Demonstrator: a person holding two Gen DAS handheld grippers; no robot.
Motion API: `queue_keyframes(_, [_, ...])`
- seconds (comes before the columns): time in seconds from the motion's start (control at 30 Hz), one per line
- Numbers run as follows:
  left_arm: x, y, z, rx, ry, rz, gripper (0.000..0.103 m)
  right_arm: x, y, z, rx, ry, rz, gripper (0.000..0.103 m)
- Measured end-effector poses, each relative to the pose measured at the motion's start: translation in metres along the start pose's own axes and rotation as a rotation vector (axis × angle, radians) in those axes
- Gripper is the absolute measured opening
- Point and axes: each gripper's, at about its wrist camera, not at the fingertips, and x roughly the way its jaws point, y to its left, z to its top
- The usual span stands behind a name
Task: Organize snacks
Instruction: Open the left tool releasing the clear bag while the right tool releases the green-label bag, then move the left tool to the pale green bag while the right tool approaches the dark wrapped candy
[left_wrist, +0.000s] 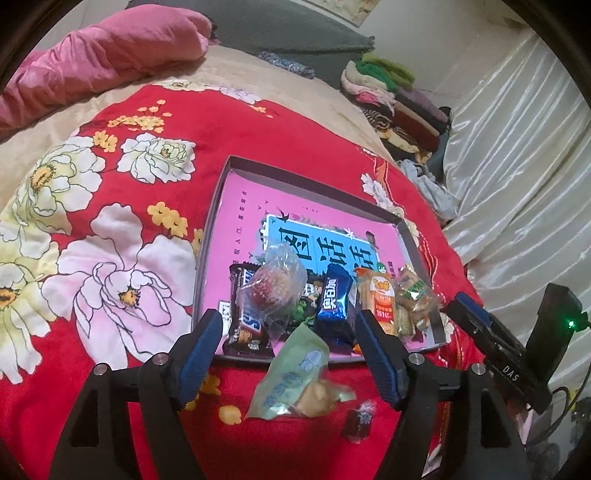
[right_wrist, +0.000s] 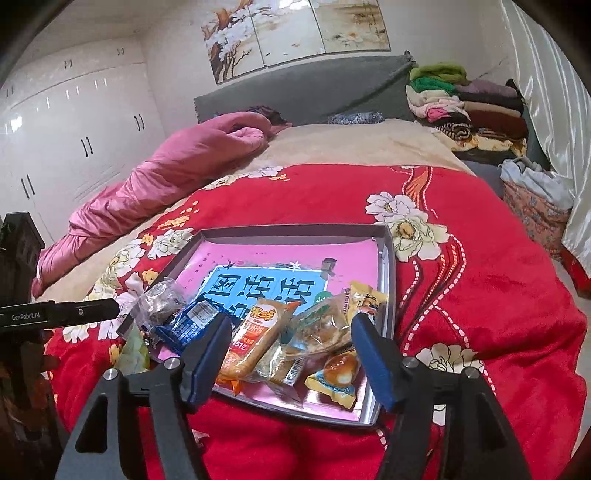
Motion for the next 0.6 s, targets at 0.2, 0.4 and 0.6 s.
queue_keyframes(0.2, [-0.003, -0.006, -0.01, 0.043, 0.018, 0.012, 0.076, -0.006, 0.007, -0.004, -0.014, -0.001, 0.027, 0.068])
queue_keyframes(0.4, [0.0, -0.008, -0.021, 0.062, 0.052, 0.017, 0.077, -0.01, 0.017, -0.012, -0.044, 0.02, 0.041, 0.069])
queue_keyframes(0.6, [0.001, -0.011, -0.032, 0.088, 0.08, 0.038, 0.077, -0.011, 0.026, -0.021, -0.067, 0.048, 0.053, 0.069])
